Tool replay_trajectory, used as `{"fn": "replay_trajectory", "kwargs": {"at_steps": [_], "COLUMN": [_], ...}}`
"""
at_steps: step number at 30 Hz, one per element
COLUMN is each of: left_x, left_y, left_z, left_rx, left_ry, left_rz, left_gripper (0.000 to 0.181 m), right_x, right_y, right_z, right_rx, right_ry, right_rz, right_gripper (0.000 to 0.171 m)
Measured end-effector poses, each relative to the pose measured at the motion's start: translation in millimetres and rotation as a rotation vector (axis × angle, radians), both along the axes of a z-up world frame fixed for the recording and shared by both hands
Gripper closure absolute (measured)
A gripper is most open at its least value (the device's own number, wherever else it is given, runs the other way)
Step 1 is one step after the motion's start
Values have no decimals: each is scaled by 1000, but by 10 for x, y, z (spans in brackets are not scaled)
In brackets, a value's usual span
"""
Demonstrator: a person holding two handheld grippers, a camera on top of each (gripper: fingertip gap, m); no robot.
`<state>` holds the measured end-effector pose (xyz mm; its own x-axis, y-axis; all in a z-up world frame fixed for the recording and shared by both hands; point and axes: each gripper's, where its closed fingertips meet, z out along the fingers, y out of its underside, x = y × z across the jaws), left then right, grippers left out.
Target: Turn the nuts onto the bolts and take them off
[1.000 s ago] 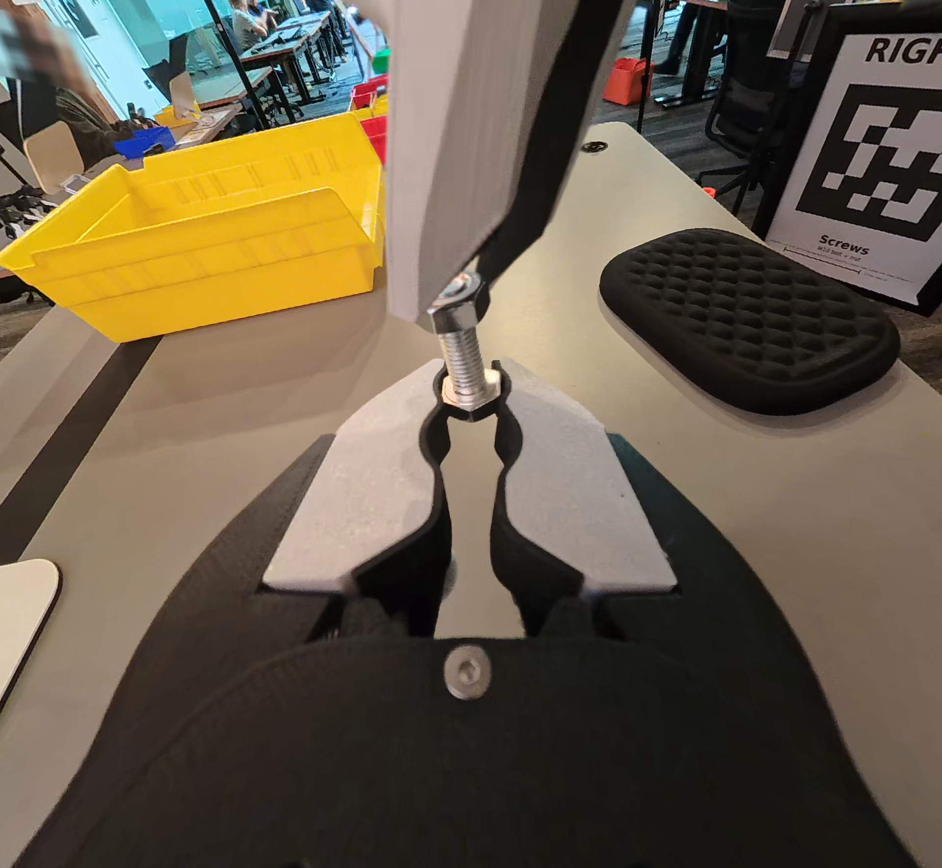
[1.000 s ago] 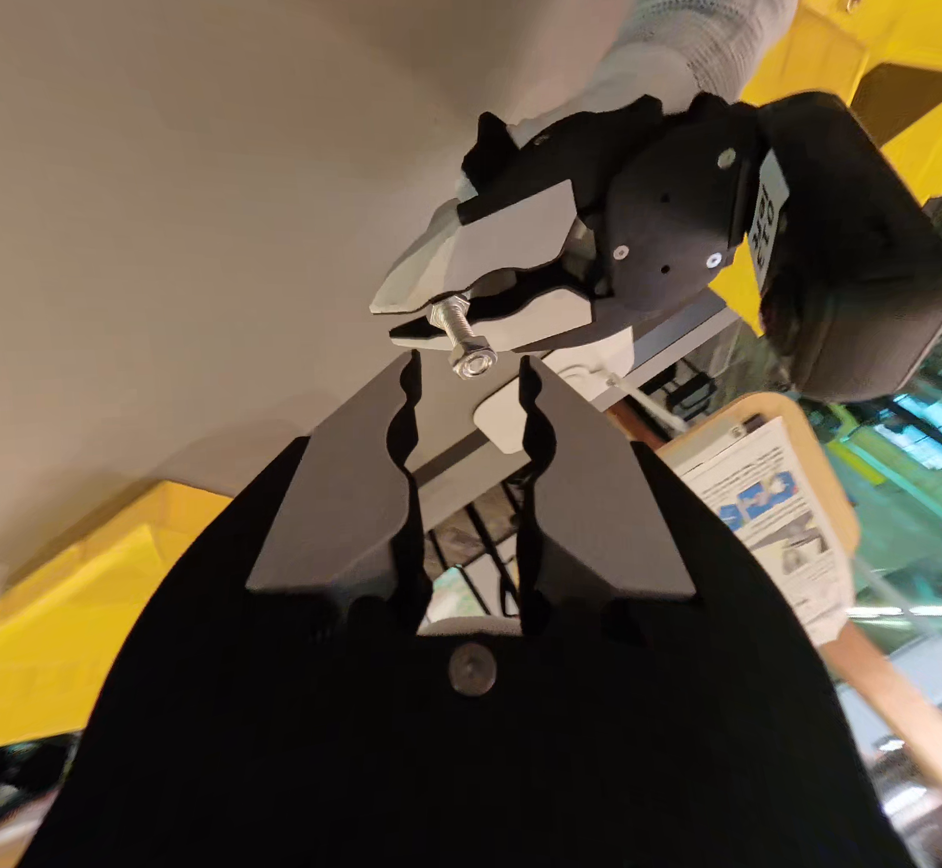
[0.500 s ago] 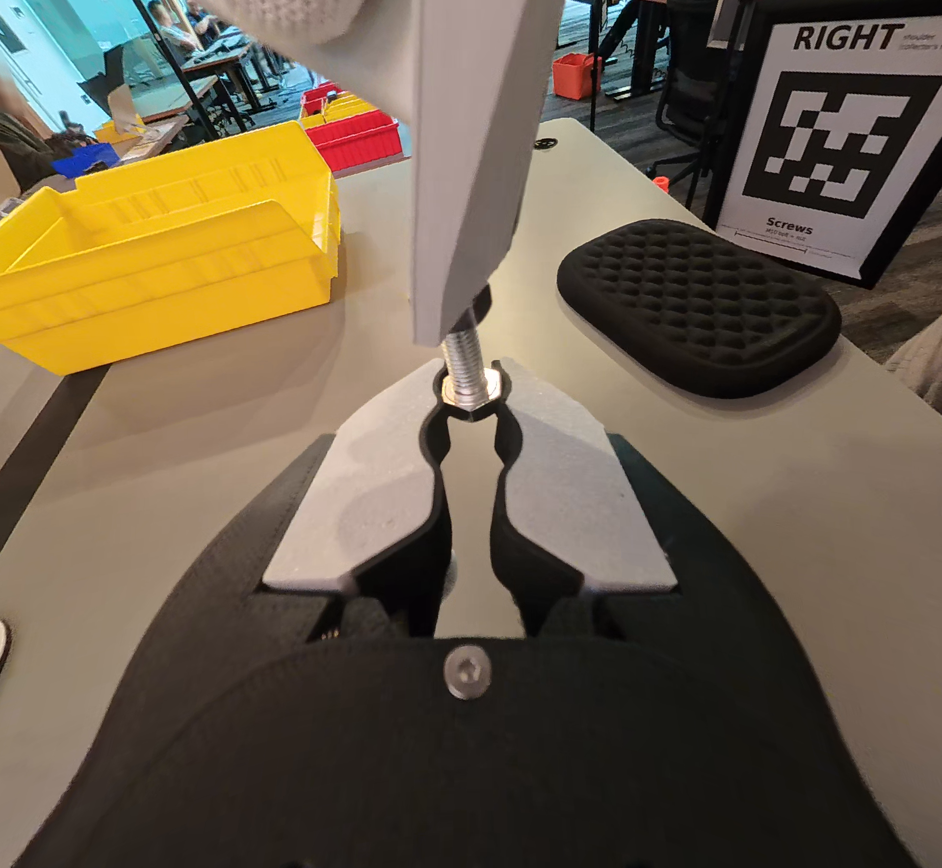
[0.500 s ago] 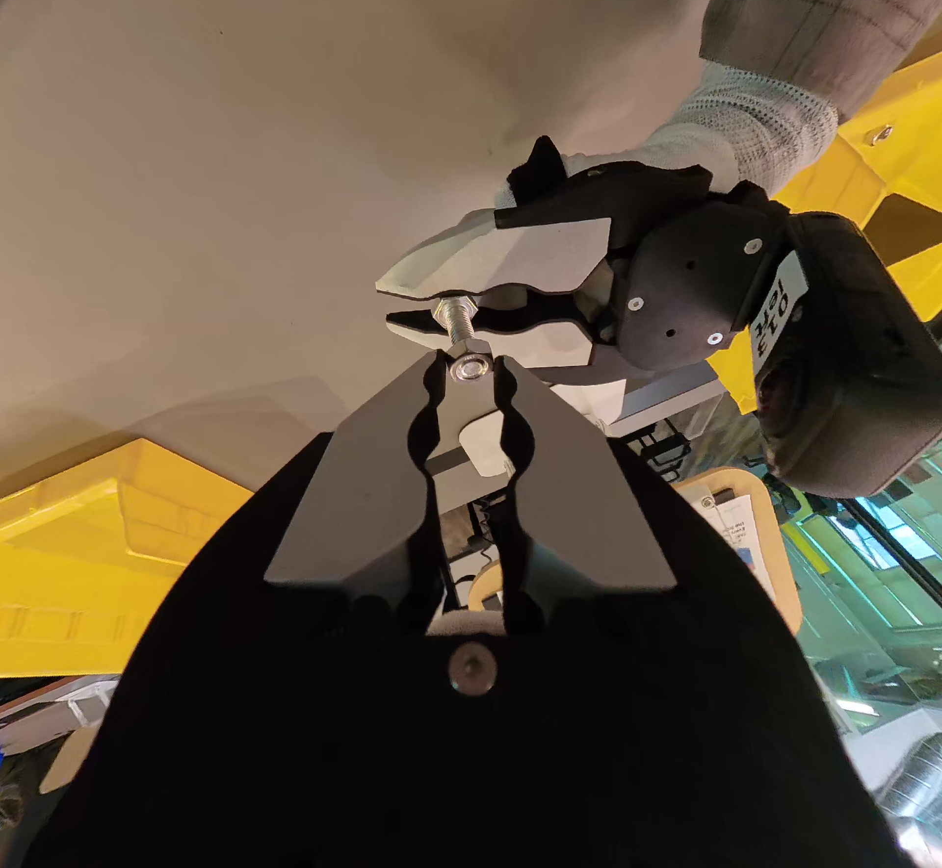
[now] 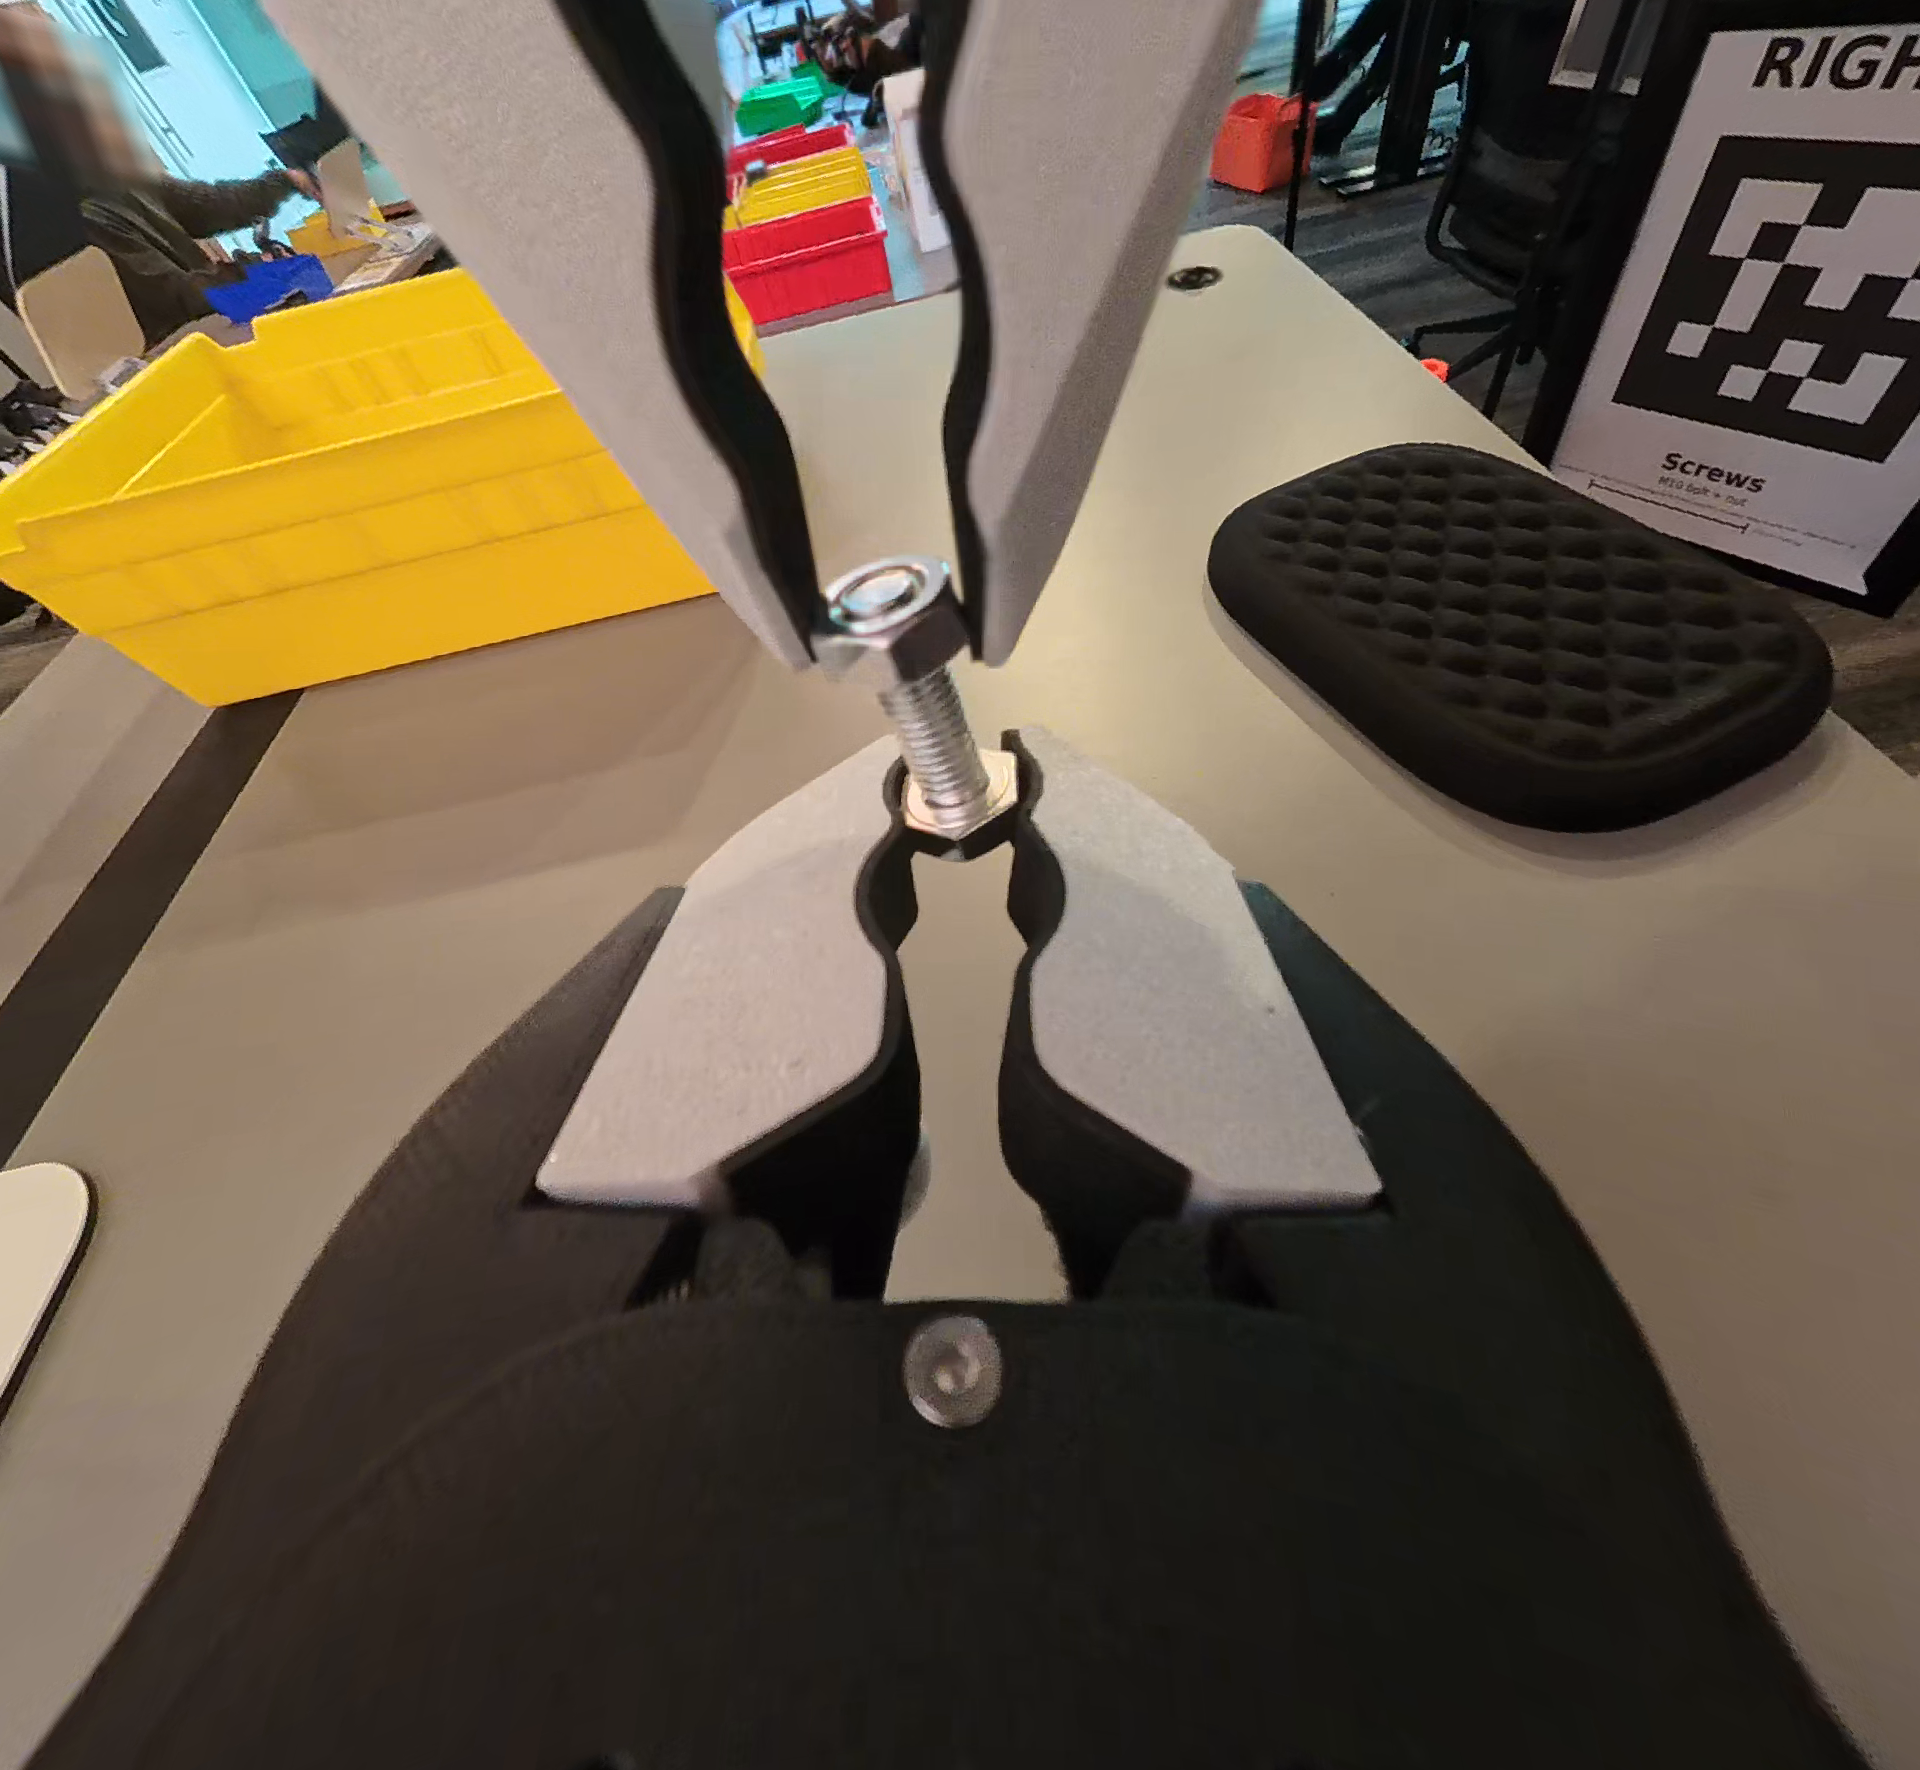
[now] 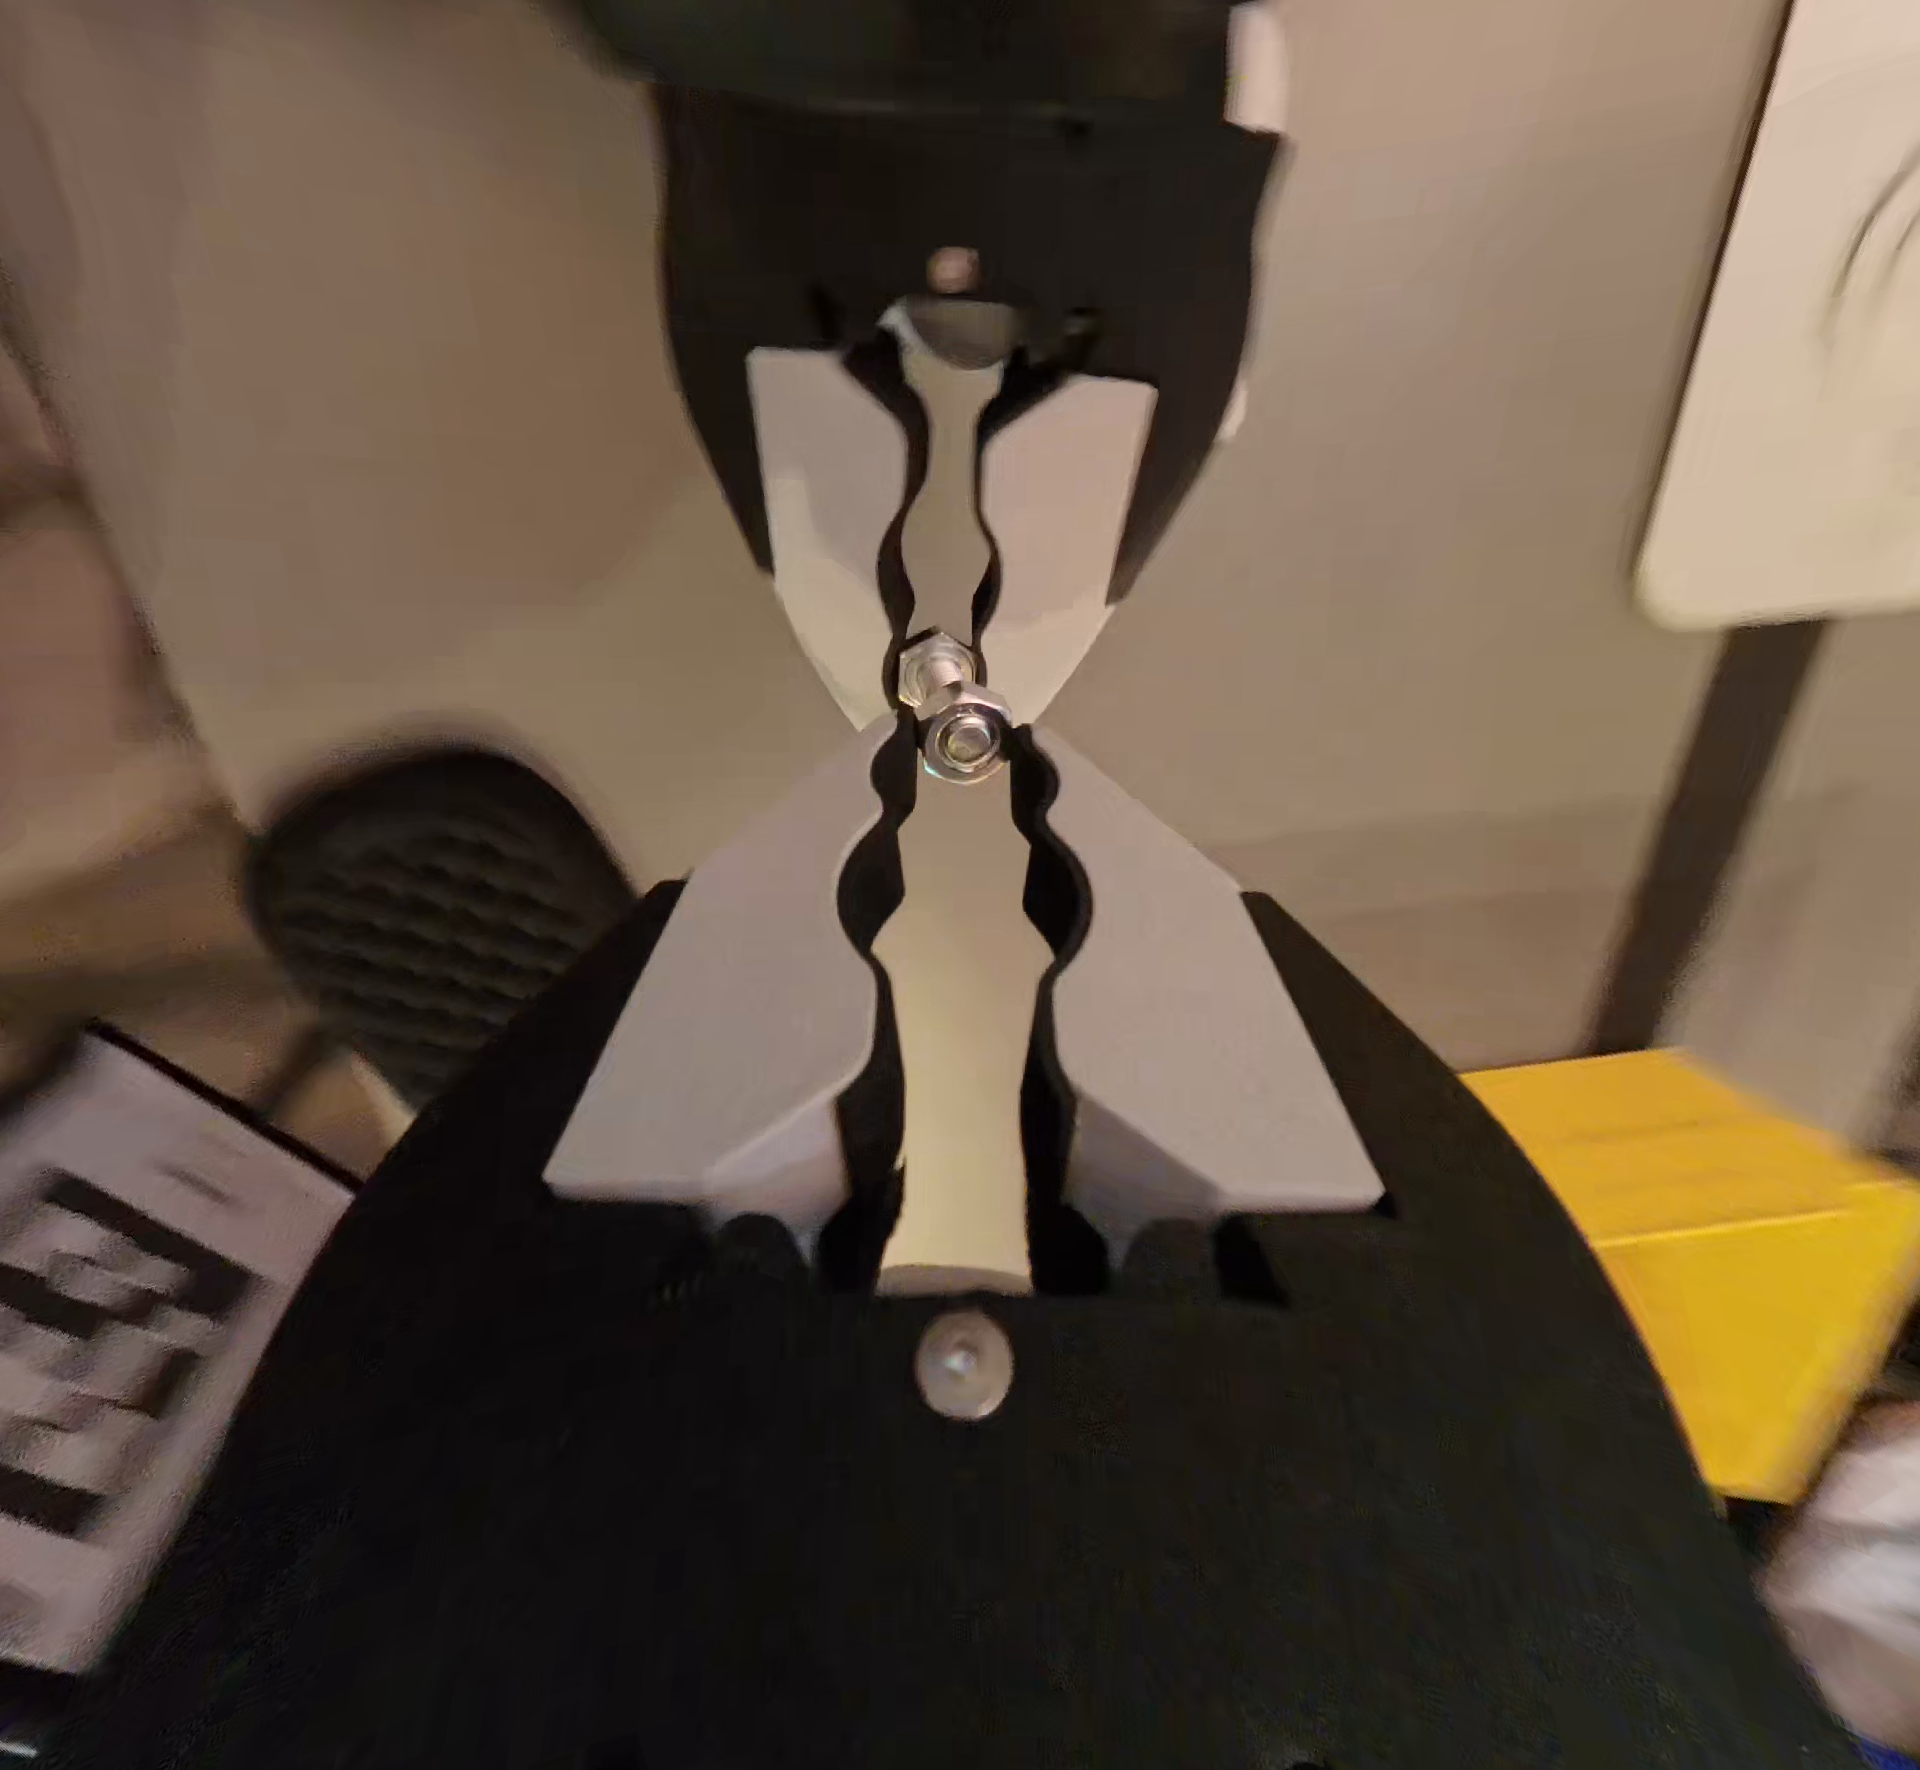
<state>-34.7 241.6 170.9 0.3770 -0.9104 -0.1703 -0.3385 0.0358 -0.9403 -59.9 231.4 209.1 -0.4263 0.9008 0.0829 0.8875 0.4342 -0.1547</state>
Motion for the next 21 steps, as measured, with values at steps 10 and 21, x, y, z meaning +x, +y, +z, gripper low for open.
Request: {"fn": "replay_trajectory", "kwargs": {"at_steps": [10,21], "left_x": [1,40], "left_y": [-18,-89], "left_z": [16,32], "left_rx": [-1,-4], "left_ry": [-5,-11], "left_rz": [-10,-50], "left_gripper": [167,167], "right_x": [-21,13], "right_y": [8,-83], "right_z": [44,74], "right_rx": [-41,538], "right_ry": [127,75], "right_rz": [53,1126], "right_gripper": [116,140]}}
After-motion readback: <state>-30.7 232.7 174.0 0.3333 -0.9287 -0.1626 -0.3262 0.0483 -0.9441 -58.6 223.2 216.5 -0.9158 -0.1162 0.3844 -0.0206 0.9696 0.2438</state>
